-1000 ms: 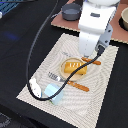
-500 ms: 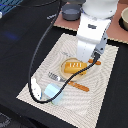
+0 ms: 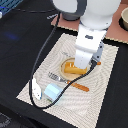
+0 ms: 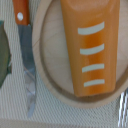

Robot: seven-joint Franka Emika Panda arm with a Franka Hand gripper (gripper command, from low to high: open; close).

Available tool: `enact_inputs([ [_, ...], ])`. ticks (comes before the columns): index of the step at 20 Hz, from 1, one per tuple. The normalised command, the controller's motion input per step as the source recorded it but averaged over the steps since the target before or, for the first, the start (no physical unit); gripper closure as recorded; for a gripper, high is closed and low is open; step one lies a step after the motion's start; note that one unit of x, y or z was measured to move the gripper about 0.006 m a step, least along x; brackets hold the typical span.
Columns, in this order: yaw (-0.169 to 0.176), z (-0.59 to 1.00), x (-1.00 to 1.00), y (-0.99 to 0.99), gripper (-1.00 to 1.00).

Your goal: Interact with the objects in diverse but meaningful ways.

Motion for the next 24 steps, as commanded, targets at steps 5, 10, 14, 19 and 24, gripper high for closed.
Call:
enact_inputs([
  [5,0.053,-0.4,-0.23,-0.26,-1.0],
  [10,0.06,-0.44,-0.08,-0.2,-1.0],
  [14,0.055,-0.49,-0.09,-0.19,1.0],
  [19,0.058,-0.52,-0.08,-0.2,1.0],
  [24,0.062,-0.5,-0.02,-0.16,1.0],
])
